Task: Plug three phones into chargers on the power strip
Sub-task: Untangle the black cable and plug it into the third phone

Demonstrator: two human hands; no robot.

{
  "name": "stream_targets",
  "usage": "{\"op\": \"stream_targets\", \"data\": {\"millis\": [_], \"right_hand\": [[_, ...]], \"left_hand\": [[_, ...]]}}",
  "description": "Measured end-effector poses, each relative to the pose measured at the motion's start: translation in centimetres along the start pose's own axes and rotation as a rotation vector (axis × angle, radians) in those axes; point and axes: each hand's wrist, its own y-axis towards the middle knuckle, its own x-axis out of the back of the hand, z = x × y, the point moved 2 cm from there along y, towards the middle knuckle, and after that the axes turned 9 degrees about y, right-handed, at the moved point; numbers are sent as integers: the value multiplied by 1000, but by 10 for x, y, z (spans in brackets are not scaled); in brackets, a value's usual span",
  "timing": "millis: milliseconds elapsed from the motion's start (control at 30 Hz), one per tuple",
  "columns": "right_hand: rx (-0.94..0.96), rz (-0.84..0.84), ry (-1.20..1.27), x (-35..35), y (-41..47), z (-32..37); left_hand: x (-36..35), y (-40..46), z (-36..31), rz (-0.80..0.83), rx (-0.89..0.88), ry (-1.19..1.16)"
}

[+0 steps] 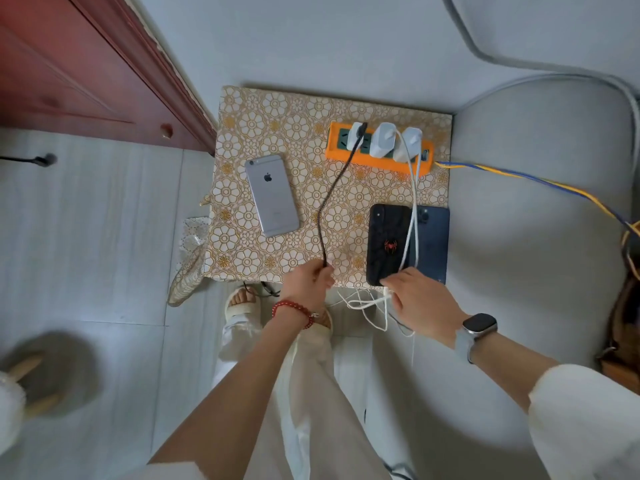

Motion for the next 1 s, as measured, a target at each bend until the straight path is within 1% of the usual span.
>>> {"op": "stream_targets", "data": {"millis": [33,67,133,167,200,233,267,333,367,400,433,467,500,533,600,633,667,700,733,767,800,833,867,900,933,967,1000], "right_hand": [[11,-42,117,-1,1,8],[33,-23,268,-3,2,18],[53,164,600,-10,1,50],[67,251,712,-13,1,66],[100,281,782,-14,1,81],[127,260,822,-14,0,93],[139,204,869,-10,1,102],[92,103,1010,4,3,108],[45,83,1115,14,4,108],[-1,66,1258,24,4,106],[-36,44,1424,37,3,102],[-57,10,1595,51,3,98],[-70,-31,1754,65,3,94],[-64,-78,1880,78,3,90],[-18,-159,2020,99,5,85],[-2,-186,2045,105,7,84],[5,-191,2058,106,9,84],[-1,-170,2049,103,10,84],[-28,-131,2006,96,12,86],[-70,-74,1916,85,13,90],[-102,-13,1750,72,12,94],[-101,52,1532,58,8,100],[-73,129,1327,44,2,106],[-19,217,1186,28,-4,113],[35,299,1112,16,-13,121],[66,338,1080,8,-20,128],[84,313,1047,3,-25,132]], "left_hand": [[10,-6,-4,19,42,-178],[20,-12,-8,55,79,-360],[46,-23,-18,127,114,-623],[59,-26,-23,164,111,-710],[72,-29,-28,196,98,-774],[84,-31,-33,223,86,-826],[95,-33,-38,233,74,-868],[113,-34,-43,205,52,-952],[118,-35,-43,181,40,-983],[120,-36,-41,147,29,-962],[121,-39,-39,109,22,-860],[120,-44,-35,81,10,-682],[114,-51,-31,92,-20,-500],[107,-58,-28,152,-67,-354],[88,-73,-25,327,-143,-181],[80,-79,-24,354,-169,-119],[77,-82,-25,305,-178,-76],[78,-85,-27,227,-155,-90],[80,-86,-27,154,-102,-176],[84,-87,-28,108,-44,-320],[89,-88,-29,88,-5,-483],[96,-88,-30,87,3,-636],[104,-89,-31,92,-14,-762],[111,-89,-32,106,-39,-877],[119,-89,-34,120,-62,-970],[126,-90,-36,128,-79,-1034],[132,-90,-38,122,-88,-1061]]}}
